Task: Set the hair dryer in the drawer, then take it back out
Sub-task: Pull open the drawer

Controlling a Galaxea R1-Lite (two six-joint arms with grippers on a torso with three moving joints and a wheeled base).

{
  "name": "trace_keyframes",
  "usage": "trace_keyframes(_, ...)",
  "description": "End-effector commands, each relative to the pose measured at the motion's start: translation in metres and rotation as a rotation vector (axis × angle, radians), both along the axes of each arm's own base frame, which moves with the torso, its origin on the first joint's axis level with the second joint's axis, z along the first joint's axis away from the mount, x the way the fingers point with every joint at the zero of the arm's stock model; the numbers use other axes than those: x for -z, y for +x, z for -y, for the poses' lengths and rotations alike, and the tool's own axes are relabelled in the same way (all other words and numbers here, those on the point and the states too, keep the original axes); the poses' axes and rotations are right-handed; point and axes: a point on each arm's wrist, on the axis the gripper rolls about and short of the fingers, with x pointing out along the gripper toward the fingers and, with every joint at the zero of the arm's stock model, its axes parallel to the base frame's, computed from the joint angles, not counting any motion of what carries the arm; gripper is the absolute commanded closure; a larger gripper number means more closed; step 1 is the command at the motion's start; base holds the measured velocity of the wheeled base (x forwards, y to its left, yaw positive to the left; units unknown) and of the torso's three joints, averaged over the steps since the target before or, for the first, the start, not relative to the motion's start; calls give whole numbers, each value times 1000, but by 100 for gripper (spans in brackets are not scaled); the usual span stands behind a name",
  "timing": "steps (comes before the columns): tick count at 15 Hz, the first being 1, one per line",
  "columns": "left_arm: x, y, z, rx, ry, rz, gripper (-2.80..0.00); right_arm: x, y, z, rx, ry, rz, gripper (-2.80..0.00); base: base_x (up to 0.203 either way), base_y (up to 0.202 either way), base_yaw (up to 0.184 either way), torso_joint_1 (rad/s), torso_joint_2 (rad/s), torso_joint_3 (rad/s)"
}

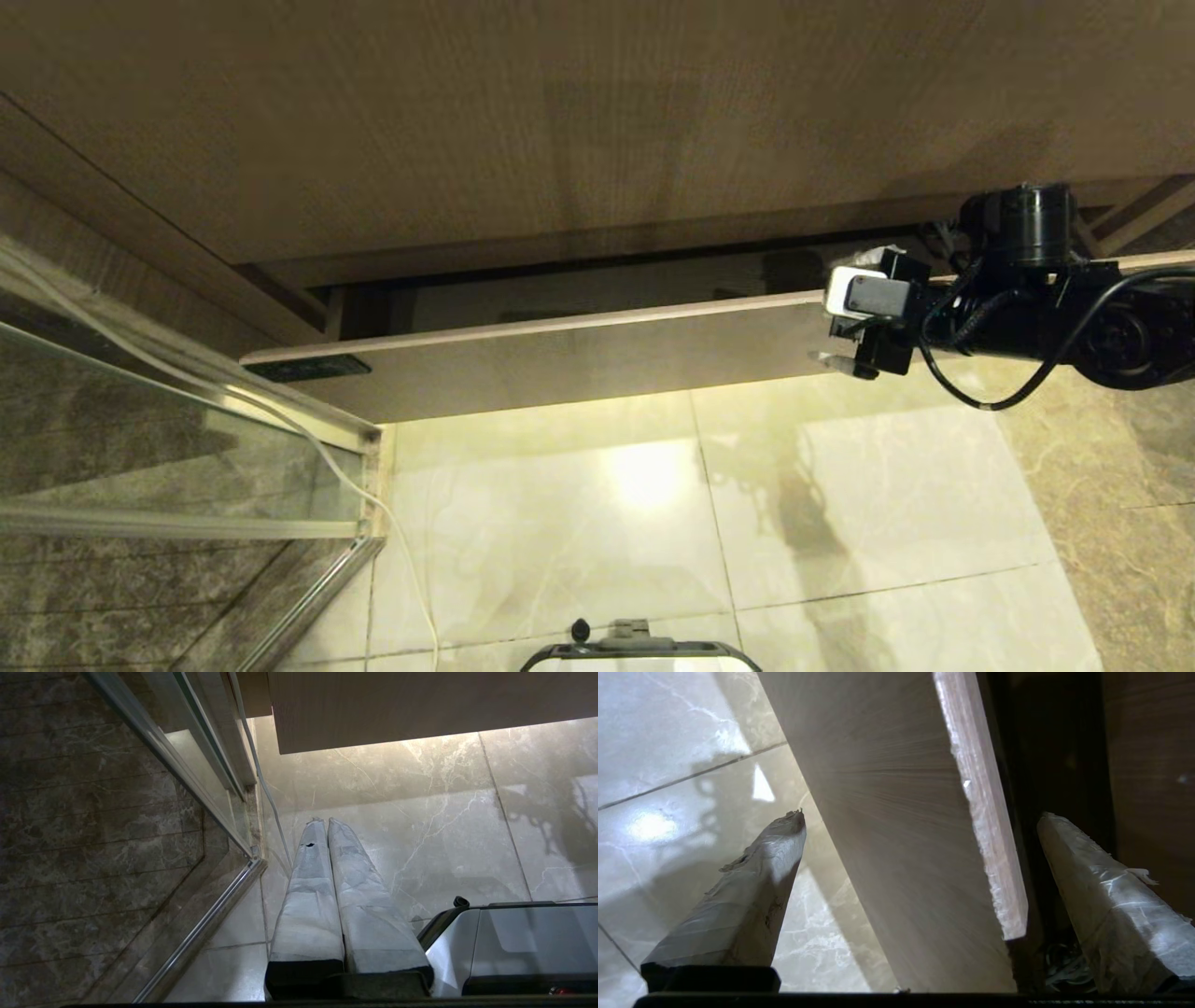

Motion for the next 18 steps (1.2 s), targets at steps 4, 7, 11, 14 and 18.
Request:
trace_keyframes(4,0,0,0,1,-1,0,0,-5,-35,7,20,-34,-102,-280,0,0,0,0,0,0)
trace_keyframes(7,0,0,0,0,-1,0,0,-5,-51,10,43,-49,-113,-280,0,0,0,0,0,0)
trace_keyframes(11,0,0,0,0,-1,0,0,-8,-80,16,50,-52,-184,-280,0,0,0,0,0,0)
trace_keyframes(14,0,0,0,0,-1,0,0,0,-122,29,70,-67,-293,-280,0,0,0,0,0,0)
trace_keyframes(18,0,0,0,2,-1,0,0,26,-202,46,99,-82,-453,-280,0,0,0,0,0,0)
